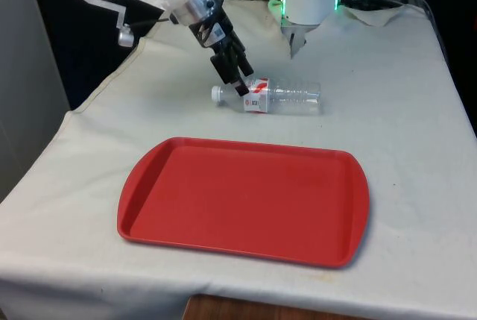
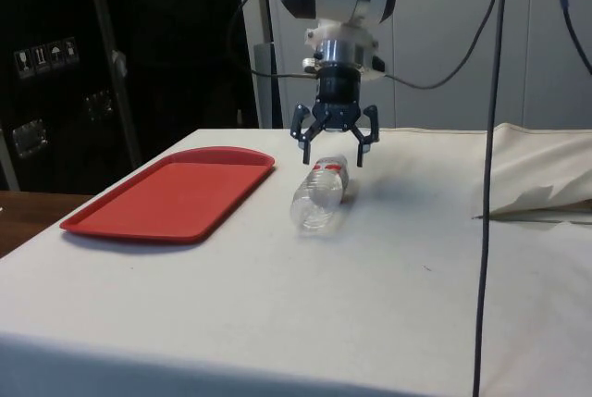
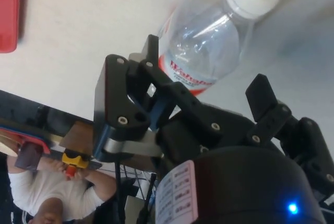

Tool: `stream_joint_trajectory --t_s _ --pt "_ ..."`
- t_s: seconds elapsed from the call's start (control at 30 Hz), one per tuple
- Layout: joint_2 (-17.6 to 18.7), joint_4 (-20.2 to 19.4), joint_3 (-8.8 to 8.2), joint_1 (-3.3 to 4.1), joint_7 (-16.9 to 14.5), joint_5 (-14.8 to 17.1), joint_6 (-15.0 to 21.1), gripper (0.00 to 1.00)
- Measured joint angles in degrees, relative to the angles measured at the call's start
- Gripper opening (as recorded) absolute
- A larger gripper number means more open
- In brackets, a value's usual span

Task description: Place the bottle upright on the tray.

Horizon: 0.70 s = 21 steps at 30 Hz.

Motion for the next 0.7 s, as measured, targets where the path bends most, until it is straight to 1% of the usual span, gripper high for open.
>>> stream_joint_trajectory --t_s 0.13,0.17,0.23,0.3,0.33,0.53,0.7 --pt "1.38 1.15 -0.29 -0.11 -0.97 0.97 -1.20 1.00" --pt "2.23 1.83 -0.63 -0.23 -1.72 1.78 -2.12 1.00" --pt "3.21 2.69 -1.03 -0.29 -2.35 2.41 -3.21 1.00" --pt "4.07 3.61 -1.43 -0.34 -2.75 2.86 -4.41 1.00" --pt "4.07 3.61 -1.43 -0.34 -2.75 2.86 -4.41 1.00" --pt "6.59 5.96 -2.81 -0.52 -4.18 4.58 -8.14 1.00" --pt "7.73 6.99 -3.55 -0.69 -4.81 5.10 -10.14 1.00"
